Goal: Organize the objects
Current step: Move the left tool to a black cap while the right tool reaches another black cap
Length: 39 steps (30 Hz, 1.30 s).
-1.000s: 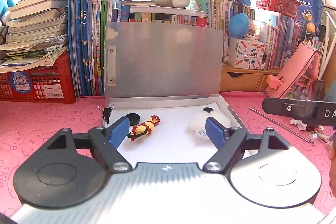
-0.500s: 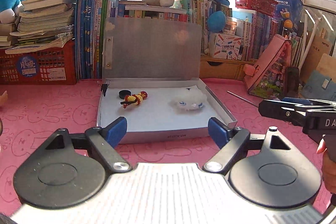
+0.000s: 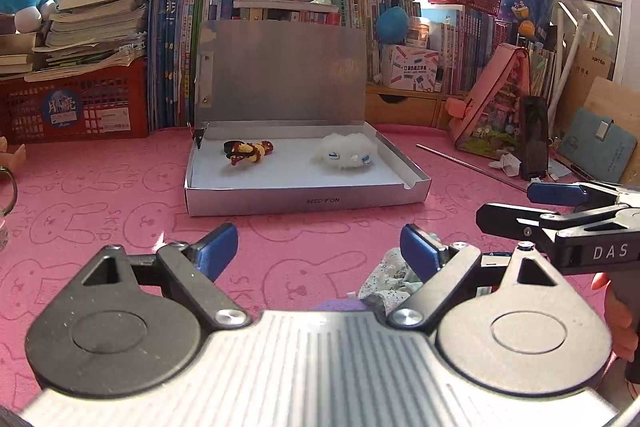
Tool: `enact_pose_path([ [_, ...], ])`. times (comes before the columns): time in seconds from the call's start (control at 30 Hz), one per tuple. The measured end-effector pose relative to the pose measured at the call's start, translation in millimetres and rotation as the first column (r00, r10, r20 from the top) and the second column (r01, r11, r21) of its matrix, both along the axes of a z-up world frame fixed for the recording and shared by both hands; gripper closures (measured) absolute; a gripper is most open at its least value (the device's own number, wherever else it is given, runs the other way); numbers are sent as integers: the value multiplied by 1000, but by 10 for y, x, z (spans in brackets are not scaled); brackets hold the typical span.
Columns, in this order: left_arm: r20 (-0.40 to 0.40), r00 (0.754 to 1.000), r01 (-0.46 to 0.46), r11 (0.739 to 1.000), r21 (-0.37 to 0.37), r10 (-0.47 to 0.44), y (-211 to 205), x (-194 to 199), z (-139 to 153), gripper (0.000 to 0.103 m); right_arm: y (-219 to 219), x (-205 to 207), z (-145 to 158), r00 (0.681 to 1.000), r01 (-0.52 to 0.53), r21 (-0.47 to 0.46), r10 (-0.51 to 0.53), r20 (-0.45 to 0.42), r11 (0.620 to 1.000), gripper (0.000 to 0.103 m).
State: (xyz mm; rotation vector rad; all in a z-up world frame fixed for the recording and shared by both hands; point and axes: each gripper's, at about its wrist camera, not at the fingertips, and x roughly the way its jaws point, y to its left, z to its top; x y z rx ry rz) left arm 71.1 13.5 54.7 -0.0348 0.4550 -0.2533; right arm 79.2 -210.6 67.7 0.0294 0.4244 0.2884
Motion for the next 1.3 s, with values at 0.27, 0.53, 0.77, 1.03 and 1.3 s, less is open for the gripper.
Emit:
enact_pose_path([
  [0.27, 19, 1000, -21, 1000, 0, 21, 34, -237, -110, 12, 55, -288, -172, 999, 21, -57, -19, 37, 998, 0],
  [0.53, 29, 999, -29, 999, 19, 29, 51, -458, -233, 12, 89, -528, -292, 997, 44, -89, -38, 63, 995, 0],
  [0.77, 23, 999, -37, 999, 30, 36, 65, -637, -332, 12, 152, -733, -413, 995, 65, -148, -53, 86, 987, 0],
  [1.03, -13, 999, -50, 999, 18, 50, 121, -726, -445, 12, 207, -850, -541, 997, 59, -178, -50, 54, 982, 0],
  [1.3, -24, 996, -90, 995, 51, 91, 162, -751, -563, 12, 109, -866, -678, 994, 109, -150, -109, 3, 983, 0],
])
